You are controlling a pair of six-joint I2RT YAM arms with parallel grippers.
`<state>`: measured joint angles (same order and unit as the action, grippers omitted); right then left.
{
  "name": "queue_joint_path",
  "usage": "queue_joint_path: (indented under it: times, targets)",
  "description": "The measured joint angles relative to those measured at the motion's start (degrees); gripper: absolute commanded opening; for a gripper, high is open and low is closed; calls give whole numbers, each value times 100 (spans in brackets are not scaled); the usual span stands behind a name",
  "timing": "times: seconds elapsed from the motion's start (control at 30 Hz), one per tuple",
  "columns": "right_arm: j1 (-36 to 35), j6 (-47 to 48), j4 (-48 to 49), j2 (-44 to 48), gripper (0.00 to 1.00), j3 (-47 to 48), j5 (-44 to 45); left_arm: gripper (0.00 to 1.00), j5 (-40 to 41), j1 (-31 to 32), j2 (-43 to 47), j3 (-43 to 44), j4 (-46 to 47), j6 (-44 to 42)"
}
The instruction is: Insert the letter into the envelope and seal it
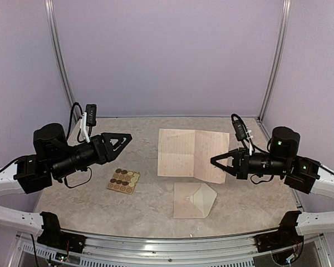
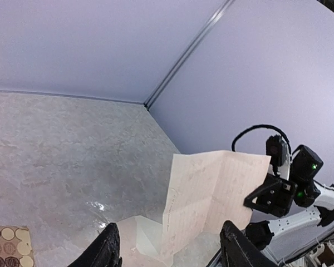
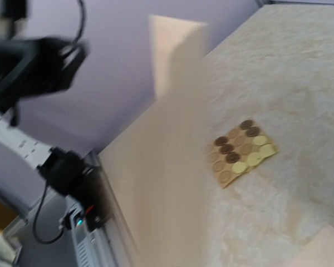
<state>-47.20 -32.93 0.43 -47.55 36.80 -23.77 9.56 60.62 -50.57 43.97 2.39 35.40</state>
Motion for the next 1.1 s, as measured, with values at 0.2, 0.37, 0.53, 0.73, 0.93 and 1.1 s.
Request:
queue_joint_path:
  times: [0.2, 0.37, 0.53, 0.73, 0.93, 1.1]
  targets:
    - [-254, 238, 24, -101, 0, 267, -546, 59, 260, -662, 348, -343, -299, 651]
    - [-634, 411, 146, -286, 0, 629, -977, 59, 295, -791, 179, -417, -498, 964]
    - [-798, 417, 529, -297, 0, 654, -1456, 60, 293, -793, -114, -417, -507, 1137]
    - [-848, 400, 734, -291, 0, 656, -1589, 60, -157, -763, -372, -424, -149, 1019]
    - [-850, 396, 758, -391, 0, 656, -1440, 61, -1104, -87, -656, -332, 645, 455]
    - [-852, 350, 859, -649, 0, 656, -1464, 61, -1604, 511, -1088, 98, 1021, 37]
